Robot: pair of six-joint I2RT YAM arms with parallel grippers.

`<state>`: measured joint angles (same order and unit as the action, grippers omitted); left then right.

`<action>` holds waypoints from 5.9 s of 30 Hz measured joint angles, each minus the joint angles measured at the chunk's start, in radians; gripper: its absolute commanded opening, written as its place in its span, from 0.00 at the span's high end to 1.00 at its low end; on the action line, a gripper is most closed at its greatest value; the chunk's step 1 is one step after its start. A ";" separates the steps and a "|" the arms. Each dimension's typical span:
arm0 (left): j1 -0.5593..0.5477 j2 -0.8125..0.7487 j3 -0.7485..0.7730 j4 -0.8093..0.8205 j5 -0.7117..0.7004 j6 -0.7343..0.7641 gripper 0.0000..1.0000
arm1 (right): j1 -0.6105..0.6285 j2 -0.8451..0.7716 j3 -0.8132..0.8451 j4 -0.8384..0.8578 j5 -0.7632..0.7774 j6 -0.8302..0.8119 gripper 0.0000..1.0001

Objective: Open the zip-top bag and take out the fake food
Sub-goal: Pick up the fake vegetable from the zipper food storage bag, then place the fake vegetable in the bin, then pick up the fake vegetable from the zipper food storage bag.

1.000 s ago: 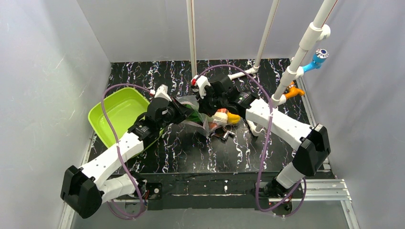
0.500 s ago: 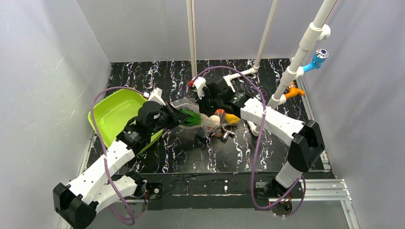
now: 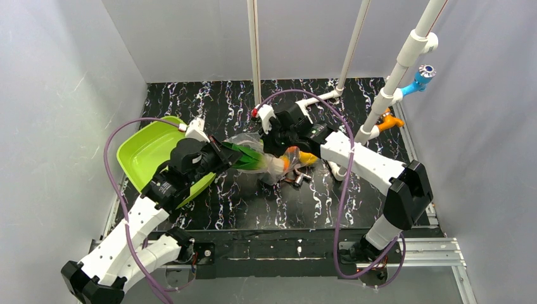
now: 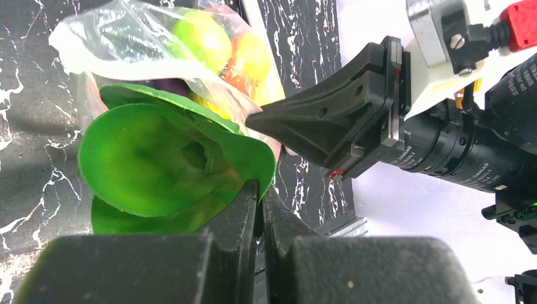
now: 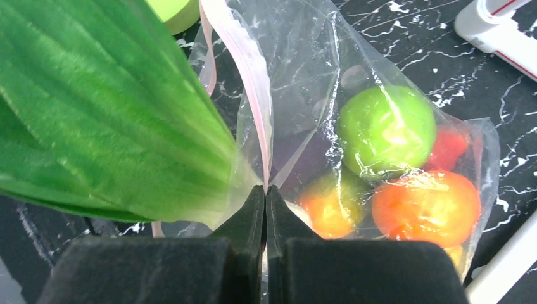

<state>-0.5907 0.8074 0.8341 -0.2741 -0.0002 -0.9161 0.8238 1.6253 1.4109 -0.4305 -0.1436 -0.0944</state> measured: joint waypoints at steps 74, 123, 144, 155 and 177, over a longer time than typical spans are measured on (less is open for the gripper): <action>0.073 -0.021 0.325 -0.382 -0.561 0.701 1.00 | -0.018 -0.095 -0.067 0.015 -0.212 -0.018 0.99; 0.535 0.121 0.205 -0.374 -0.240 0.617 0.02 | -0.018 -0.099 -0.082 0.008 -0.312 -0.053 0.99; 0.536 0.048 0.248 -0.392 0.111 0.630 0.02 | -0.019 -0.114 -0.082 -0.049 -0.397 -0.116 0.99; 0.533 -0.172 -0.020 -0.246 0.598 0.344 0.02 | -0.019 -0.141 -0.082 -0.108 -0.470 -0.180 0.99; -0.033 -0.233 -0.278 0.031 0.322 0.093 0.00 | -0.019 -0.144 -0.077 -0.177 -0.545 -0.254 0.99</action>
<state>-0.6235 0.5743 0.5564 -0.2436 0.3218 -0.8227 0.8043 1.4815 1.3342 -0.6075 -0.6888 -0.3489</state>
